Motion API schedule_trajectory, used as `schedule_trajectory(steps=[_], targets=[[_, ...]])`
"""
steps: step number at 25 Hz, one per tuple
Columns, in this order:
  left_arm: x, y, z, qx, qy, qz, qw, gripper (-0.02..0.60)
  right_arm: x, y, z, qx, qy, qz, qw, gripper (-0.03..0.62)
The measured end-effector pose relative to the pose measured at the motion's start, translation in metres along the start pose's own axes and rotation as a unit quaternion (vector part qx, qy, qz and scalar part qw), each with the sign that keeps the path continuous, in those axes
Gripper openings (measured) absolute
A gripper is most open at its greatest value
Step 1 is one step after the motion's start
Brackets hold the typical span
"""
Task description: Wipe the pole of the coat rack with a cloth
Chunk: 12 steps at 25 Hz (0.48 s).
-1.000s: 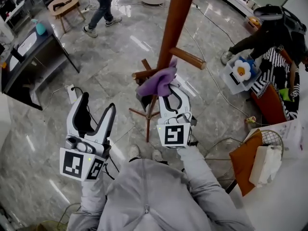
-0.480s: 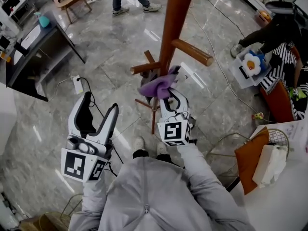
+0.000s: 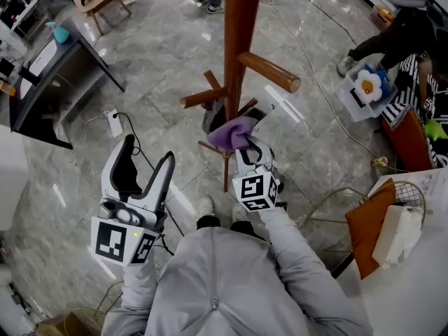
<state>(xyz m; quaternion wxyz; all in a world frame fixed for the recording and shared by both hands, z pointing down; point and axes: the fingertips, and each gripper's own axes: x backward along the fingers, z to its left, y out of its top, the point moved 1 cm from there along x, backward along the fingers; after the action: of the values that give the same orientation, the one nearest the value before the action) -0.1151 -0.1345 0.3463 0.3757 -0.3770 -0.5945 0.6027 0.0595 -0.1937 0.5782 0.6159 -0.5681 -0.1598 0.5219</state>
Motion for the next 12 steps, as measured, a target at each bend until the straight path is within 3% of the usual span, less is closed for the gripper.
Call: schedule_trajectory(steps=[6,12], targets=[[-0.003,0.002,-0.005,0.0,-0.007,0.001,1.0,0.347,0.011,-0.024,0.001,-0.023,0.001,0.03,0.999,0.066],[-0.011,0.003,-0.01,0.005,-0.018,-0.012,0.9998,0.347,0.049,-0.015,-0.021,-0.075,-0.03,0.009,0.997,0.066]])
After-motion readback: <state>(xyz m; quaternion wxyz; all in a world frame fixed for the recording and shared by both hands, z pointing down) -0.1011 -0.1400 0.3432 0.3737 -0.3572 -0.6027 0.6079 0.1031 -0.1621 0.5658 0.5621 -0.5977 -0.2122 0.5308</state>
